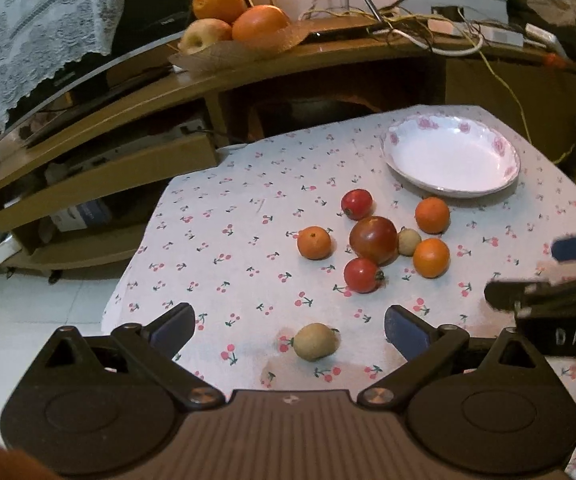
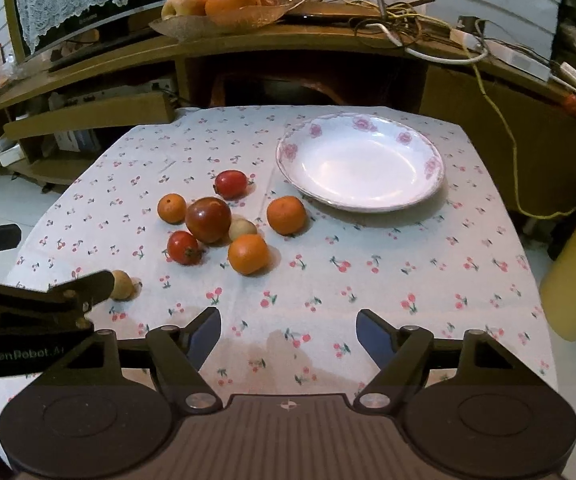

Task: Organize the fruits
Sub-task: 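Grasp the kiwi with the left tool while the right tool grasps a mandarin orange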

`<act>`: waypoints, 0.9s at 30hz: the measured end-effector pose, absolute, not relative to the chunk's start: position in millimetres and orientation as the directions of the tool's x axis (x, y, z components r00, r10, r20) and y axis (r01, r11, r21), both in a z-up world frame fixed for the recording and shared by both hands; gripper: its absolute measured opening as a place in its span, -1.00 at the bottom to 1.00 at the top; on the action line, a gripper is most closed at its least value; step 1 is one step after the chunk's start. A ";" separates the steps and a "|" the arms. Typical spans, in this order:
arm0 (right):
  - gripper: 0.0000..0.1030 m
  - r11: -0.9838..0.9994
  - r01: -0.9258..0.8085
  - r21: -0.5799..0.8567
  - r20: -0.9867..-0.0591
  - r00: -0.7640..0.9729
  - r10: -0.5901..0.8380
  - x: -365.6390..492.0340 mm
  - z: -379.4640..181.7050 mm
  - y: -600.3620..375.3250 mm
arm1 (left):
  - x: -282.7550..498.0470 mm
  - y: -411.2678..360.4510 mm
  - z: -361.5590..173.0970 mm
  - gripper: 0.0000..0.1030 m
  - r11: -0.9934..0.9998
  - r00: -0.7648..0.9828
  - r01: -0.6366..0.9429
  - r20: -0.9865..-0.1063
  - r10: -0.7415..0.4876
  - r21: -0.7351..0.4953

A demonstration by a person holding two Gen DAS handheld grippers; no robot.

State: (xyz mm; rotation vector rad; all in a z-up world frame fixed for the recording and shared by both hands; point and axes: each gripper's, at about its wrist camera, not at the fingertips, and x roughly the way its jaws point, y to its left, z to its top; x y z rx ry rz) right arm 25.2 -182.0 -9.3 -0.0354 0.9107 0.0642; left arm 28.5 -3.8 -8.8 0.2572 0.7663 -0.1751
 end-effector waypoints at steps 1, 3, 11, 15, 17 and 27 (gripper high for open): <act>0.45 0.997 -0.082 -0.012 -0.787 0.616 0.041 27.9 -9.3 -181.4 | 31.3 -3.6 -11.3 1.00 0.951 0.700 0.262 -0.710 -0.070 0.165; 0.44 0.994 -0.106 -0.023 -0.781 0.623 0.049 34.5 -9.1 -180.5 | 35.4 -3.3 -16.0 1.00 0.943 0.688 0.290 -0.720 -0.086 0.165; 0.41 0.982 -0.191 -0.008 -0.793 0.599 0.110 60.4 -21.5 -182.6 | 52.1 4.3 -33.3 1.00 0.927 0.642 0.351 -0.754 -0.137 0.130; 0.33 0.976 -0.216 0.001 -0.797 0.590 0.131 70.3 -28.2 -182.1 | 51.6 5.5 -38.9 1.00 0.916 0.652 0.375 -0.743 -0.150 0.145; 0.33 0.975 -0.221 0.008 -0.800 0.583 0.139 74.9 -31.3 -180.8 | 52.7 5.0 -41.2 1.00 0.911 0.653 0.386 -0.740 -0.159 0.145; 0.17 0.956 -0.290 -0.029 -0.808 0.570 0.148 90.5 -45.4 -172.0 | 50.8 -6.0 -52.0 0.46 0.885 0.627 0.442 -0.755 -0.191 0.143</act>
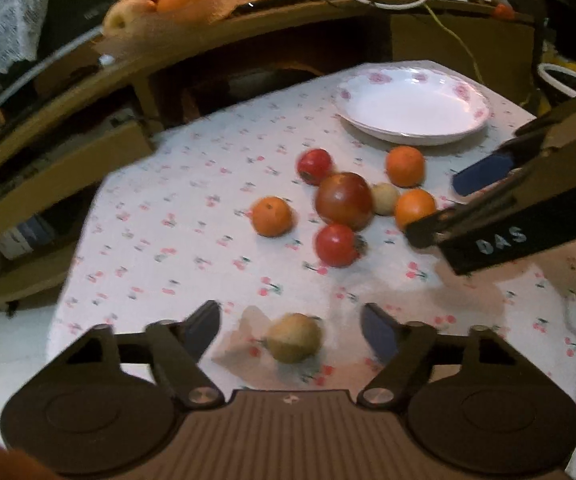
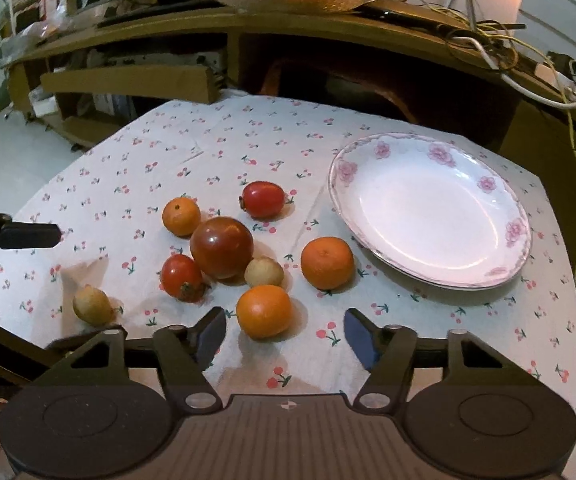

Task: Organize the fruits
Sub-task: 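Grasp the kiwi with the left tool while the right tool grasps a mandarin orange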

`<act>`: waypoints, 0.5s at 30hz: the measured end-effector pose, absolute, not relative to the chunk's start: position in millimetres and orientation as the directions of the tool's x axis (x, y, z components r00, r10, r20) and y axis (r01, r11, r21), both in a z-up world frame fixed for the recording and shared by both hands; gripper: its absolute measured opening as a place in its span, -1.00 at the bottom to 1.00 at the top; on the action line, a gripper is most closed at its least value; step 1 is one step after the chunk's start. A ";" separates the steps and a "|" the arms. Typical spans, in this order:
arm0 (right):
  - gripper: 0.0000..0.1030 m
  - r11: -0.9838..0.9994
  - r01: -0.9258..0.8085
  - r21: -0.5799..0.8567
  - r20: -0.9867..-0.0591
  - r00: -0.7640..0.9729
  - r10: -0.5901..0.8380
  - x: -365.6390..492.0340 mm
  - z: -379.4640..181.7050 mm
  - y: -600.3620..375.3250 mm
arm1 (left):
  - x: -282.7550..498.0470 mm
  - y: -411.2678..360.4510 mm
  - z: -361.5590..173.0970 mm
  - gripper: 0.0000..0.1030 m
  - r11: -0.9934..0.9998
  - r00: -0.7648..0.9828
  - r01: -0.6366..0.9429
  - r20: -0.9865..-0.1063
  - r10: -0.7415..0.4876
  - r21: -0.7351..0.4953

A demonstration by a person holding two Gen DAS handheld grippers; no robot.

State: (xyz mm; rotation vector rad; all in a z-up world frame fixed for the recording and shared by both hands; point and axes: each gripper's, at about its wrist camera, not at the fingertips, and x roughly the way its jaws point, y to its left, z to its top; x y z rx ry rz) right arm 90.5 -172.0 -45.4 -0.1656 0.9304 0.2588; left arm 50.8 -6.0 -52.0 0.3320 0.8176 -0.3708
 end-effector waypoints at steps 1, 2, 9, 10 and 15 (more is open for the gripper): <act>0.16 0.957 -0.289 -0.014 -0.813 0.561 0.157 91.6 -46.7 -173.4 | 51.5 -5.9 -53.7 0.40 0.884 0.613 0.449 -0.765 -0.198 0.130; 0.15 0.958 -0.287 -0.004 -0.816 0.555 0.163 93.0 -48.1 -174.5 | 52.4 -6.1 -56.2 0.35 0.883 0.602 0.453 -0.773 -0.200 0.124; 0.00 0.953 -0.303 0.010 -0.821 0.541 0.181 98.4 -55.9 -174.1 | 56.1 -5.4 -56.8 0.13 0.893 0.587 0.444 -0.778 -0.225 0.077; -0.02 0.952 -0.306 0.009 -0.820 0.543 0.182 98.5 -56.0 -173.9 | 55.4 -5.8 -56.8 0.08 0.890 0.586 0.449 -0.778 -0.227 0.078; -0.34 0.950 -0.310 0.043 -0.817 0.536 0.212 97.2 -53.7 -177.5 | 51.8 -7.1 -55.7 -0.11 0.881 0.596 0.461 -0.774 -0.215 0.110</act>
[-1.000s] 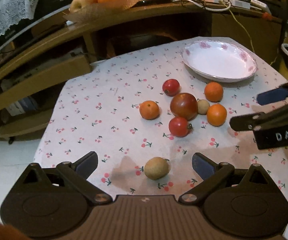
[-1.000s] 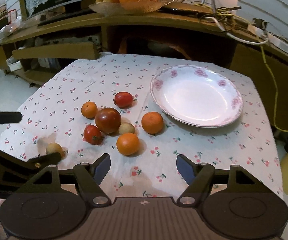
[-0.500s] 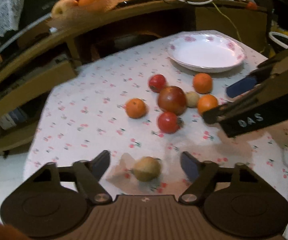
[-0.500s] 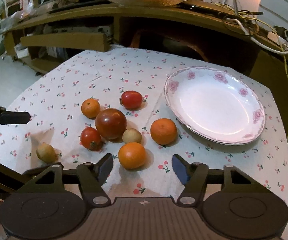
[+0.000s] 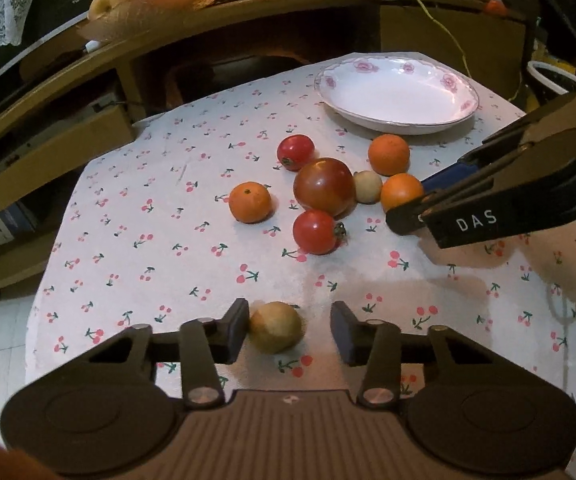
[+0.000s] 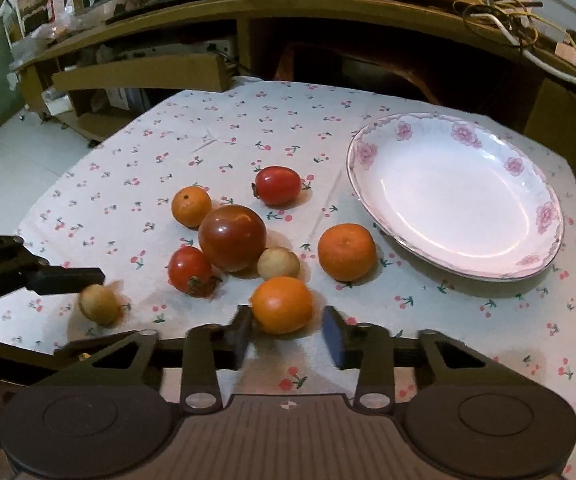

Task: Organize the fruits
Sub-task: 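Grasp the kiwi with the left tool while the right tool grasps a mandarin orange, then carry the kiwi and the orange in both tools over the white plate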

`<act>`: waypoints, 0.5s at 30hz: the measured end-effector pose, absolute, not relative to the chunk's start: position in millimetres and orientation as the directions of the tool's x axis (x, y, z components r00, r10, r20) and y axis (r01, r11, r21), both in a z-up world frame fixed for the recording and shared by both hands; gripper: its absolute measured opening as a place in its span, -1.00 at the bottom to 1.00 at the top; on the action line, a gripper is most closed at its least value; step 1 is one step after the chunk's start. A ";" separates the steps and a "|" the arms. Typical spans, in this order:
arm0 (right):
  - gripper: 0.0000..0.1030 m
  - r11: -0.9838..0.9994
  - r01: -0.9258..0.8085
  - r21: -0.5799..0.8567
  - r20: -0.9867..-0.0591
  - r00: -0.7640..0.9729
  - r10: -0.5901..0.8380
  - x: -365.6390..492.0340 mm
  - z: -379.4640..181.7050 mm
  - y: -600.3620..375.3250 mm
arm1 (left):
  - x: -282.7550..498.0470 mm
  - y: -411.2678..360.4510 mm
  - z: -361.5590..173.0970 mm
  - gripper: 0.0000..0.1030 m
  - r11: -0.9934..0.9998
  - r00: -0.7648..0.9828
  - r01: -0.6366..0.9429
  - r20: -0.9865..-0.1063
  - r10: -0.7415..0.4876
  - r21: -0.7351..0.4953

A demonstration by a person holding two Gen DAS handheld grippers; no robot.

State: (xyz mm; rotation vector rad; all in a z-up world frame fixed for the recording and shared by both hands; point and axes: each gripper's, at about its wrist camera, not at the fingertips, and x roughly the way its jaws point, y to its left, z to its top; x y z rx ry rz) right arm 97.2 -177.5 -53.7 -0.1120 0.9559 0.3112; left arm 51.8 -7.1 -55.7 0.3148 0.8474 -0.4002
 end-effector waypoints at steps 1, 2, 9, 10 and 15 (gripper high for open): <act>-0.35 0.949 -0.312 0.041 -0.817 0.536 0.212 96.5 -53.5 -177.6 | 52.0 -6.1 -55.5 -0.17 0.883 0.595 0.458 -0.774 -0.214 0.108; -0.35 0.949 -0.313 0.039 -0.816 0.538 0.211 95.9 -53.2 -177.4 | 52.8 -4.2 -55.4 -0.22 0.886 0.591 0.453 -0.777 -0.217 0.098; -0.36 0.940 -0.340 0.037 -0.807 0.544 0.229 82.7 -40.6 -179.6 | 49.9 0.2 -49.6 -0.35 0.887 0.589 0.459 -0.767 -0.255 0.058; -0.36 0.939 -0.342 0.035 -0.807 0.545 0.228 79.2 -39.6 -181.2 | 48.8 -0.9 -49.7 -0.35 0.883 0.587 0.466 -0.766 -0.263 0.054; -0.36 0.935 -0.353 0.019 -0.827 0.520 0.213 71.5 -46.9 -185.9 | 44.3 -14.5 -54.9 -0.35 0.853 0.604 0.504 -0.762 -0.234 0.138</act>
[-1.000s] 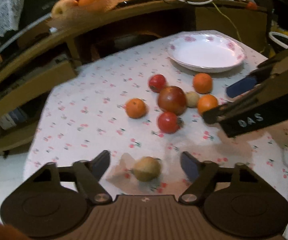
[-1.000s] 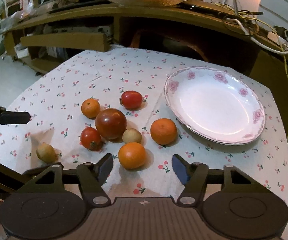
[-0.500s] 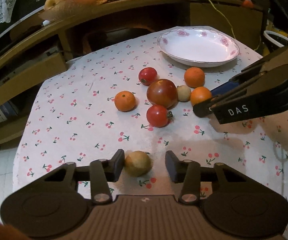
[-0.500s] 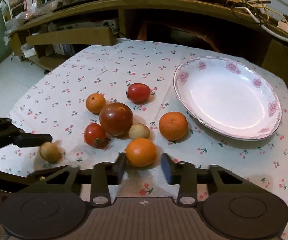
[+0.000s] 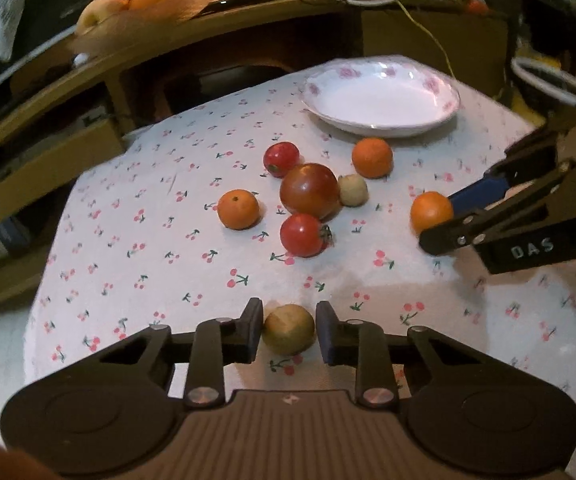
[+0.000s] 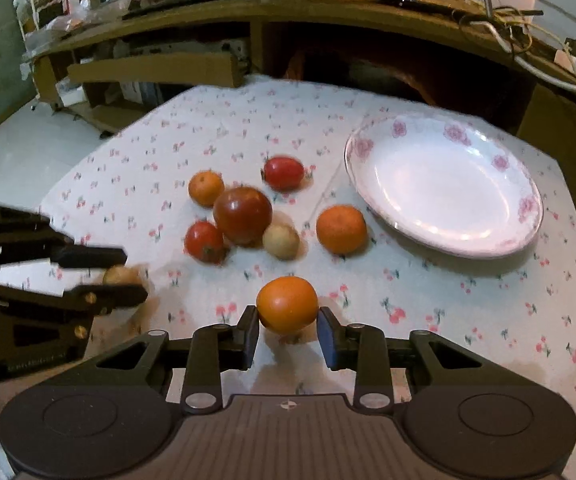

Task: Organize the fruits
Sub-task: 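Carry the kiwi and the orange in both tools over the white plate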

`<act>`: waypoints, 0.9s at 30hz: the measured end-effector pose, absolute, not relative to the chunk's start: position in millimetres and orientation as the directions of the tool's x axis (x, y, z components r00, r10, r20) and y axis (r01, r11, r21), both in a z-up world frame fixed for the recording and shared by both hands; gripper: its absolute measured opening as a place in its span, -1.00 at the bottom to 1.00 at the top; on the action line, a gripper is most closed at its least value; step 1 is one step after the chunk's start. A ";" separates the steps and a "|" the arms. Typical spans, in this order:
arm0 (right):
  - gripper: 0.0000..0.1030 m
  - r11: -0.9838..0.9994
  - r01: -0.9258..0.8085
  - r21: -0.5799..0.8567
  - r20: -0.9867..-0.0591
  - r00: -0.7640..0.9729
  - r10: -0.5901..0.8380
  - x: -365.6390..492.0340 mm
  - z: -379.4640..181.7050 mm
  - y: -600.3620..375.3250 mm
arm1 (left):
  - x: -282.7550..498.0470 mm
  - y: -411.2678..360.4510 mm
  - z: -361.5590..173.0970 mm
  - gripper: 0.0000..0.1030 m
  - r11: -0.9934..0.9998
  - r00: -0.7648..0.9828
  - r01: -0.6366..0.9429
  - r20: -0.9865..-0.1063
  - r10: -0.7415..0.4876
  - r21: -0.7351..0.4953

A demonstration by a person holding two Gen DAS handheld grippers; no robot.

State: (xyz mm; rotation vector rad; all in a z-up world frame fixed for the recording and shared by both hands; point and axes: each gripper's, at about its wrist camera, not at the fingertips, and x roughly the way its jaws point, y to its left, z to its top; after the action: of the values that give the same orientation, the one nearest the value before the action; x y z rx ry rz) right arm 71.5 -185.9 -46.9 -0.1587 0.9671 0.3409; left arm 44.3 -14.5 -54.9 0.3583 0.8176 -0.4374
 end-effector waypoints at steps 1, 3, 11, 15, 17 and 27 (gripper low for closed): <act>-0.35 0.935 -0.354 0.017 -0.832 0.513 0.210 71.1 -49.3 -186.9 | 43.8 -15.7 -56.0 -0.33 0.849 0.607 0.506 -0.761 -0.227 0.151; -0.35 0.930 -0.368 0.014 -0.833 0.509 0.214 70.4 -50.0 -187.7 | 42.9 -16.0 -56.3 -0.31 0.843 0.611 0.512 -0.759 -0.226 0.162; -0.04 0.935 -0.354 0.014 -0.820 0.531 0.214 70.3 -47.0 -190.1 | 41.5 -4.0 -57.5 0.08 0.853 0.611 0.502 -0.757 -0.231 0.145; -0.02 0.933 -0.359 0.018 -0.819 0.530 0.220 70.5 -47.3 -189.2 | 42.3 -4.2 -57.6 0.08 0.854 0.607 0.501 -0.760 -0.233 0.138; -0.02 0.934 -0.357 0.020 -0.815 0.535 0.221 70.7 -46.8 -189.3 | 44.0 -3.4 -57.3 0.07 0.860 0.599 0.495 -0.765 -0.236 0.122; -0.02 0.941 -0.337 0.037 -0.801 0.553 0.230 78.0 -46.4 -187.9 | 48.2 -2.9 -55.1 -0.26 0.873 0.551 0.486 -0.790 -0.269 0.041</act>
State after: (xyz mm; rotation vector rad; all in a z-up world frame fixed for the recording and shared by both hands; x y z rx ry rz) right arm 78.0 -187.9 -46.4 -0.1258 0.9266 0.3361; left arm 48.2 -2.9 -55.1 0.2686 0.8812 -0.4533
